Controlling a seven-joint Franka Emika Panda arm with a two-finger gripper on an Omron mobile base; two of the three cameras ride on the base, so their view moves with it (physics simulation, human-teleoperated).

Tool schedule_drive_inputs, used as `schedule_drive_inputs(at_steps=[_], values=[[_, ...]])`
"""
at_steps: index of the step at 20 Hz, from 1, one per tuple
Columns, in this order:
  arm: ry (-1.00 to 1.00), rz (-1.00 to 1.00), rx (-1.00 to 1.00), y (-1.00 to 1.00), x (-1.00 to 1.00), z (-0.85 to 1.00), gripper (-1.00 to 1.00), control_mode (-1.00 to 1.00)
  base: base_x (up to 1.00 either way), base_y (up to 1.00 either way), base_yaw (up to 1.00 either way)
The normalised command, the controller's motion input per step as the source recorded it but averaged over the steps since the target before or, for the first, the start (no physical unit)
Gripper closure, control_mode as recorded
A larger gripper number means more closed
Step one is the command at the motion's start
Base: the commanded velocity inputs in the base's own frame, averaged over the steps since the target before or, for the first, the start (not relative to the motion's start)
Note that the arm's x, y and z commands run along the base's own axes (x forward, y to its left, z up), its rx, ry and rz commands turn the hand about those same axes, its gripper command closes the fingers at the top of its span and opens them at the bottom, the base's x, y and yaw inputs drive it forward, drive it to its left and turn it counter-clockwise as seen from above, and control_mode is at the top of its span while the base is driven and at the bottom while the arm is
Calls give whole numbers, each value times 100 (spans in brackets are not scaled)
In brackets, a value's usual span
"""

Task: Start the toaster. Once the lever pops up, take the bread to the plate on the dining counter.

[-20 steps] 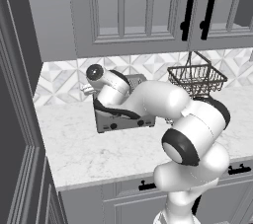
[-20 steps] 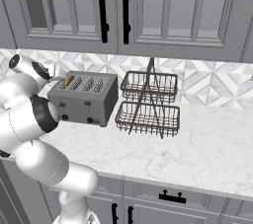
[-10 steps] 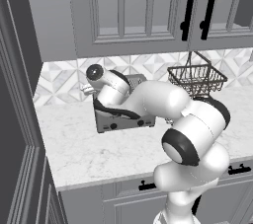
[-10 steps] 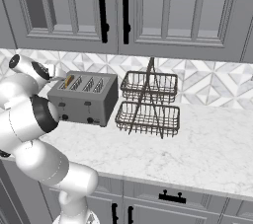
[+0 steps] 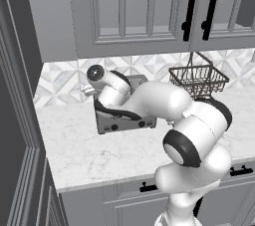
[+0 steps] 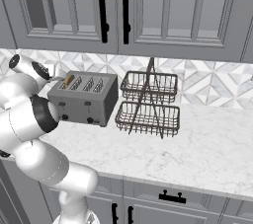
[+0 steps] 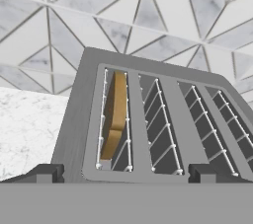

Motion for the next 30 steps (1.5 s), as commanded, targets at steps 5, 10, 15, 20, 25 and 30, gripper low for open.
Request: schedule_drive_inputs(at_steps=[5, 10, 15, 20, 25, 30], values=[[0, 0, 0, 0, 0, 0, -100, -100, 0, 0, 0], [0, 0, 0, 0, 0, 0, -100, -100, 0, 0, 0], [0, 0, 0, 0, 0, 0, -100, -100, 0, 0, 0], [0, 0, 0, 0, 0, 0, -100, -100, 0, 0, 0], [0, 0, 0, 0, 0, 0, -100, -100, 0, 0, 0], [0, 0, 0, 0, 0, 0, -100, -100, 0, 0, 0]])
